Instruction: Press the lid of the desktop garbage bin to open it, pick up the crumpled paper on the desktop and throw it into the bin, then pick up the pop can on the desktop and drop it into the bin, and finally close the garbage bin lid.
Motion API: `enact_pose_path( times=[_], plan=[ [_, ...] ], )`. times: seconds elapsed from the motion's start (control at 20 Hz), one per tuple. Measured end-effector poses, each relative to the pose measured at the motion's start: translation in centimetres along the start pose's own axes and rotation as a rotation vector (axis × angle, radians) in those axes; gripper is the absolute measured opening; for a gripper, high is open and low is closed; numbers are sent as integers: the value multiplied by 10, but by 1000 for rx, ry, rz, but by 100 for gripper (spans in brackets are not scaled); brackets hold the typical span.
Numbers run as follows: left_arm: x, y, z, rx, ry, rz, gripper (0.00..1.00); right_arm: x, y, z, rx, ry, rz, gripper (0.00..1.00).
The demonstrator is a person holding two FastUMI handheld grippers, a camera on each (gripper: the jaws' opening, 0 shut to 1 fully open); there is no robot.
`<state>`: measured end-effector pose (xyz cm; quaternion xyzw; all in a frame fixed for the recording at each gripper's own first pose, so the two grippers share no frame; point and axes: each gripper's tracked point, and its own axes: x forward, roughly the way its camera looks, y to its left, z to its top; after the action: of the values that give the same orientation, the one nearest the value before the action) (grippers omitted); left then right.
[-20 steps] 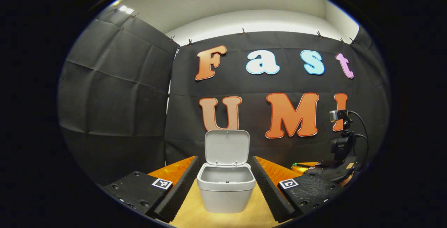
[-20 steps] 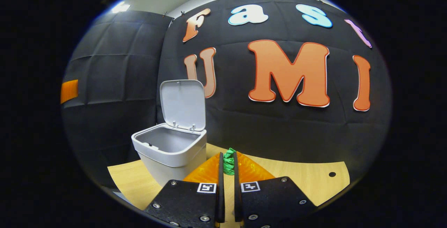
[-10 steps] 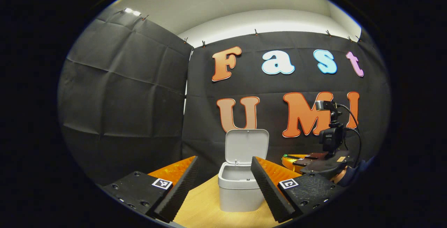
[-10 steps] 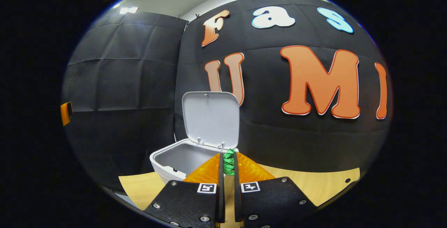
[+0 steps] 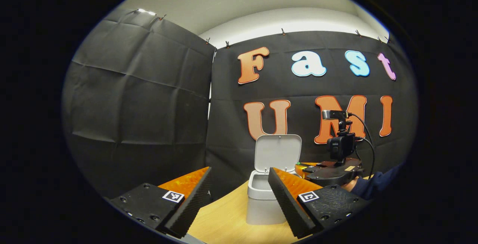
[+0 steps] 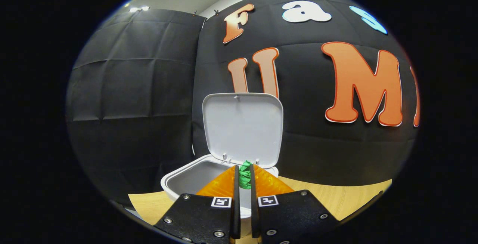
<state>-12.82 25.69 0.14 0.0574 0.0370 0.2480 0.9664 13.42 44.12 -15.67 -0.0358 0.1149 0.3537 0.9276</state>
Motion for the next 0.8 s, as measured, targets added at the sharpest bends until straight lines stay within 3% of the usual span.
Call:
enact_pose_path(
  times=[0.15, 0.3, 0.4, 0.65, 0.8],
  plan=[
    [0, 6, -1, 10, 2, 13, 95, 10, 4, -9, 2, 22, -3, 21],
    [0, 13, -2, 12, 6, 25, 95, 12, 9, -8, 7, 16, 11, 24],
    [2, 13, -3, 12, 9, 25, 95, 11, 11, -2, 3, -13, 14, 34],
    [4, 2, -7, 11, 13, -4, 99, 4, 12, 2, 9, -38, 30, 81],
    [7, -14, -12, 3, 28, -44, 95, -9, 0, 9, 18, -62, 8, 90]
  ],
)
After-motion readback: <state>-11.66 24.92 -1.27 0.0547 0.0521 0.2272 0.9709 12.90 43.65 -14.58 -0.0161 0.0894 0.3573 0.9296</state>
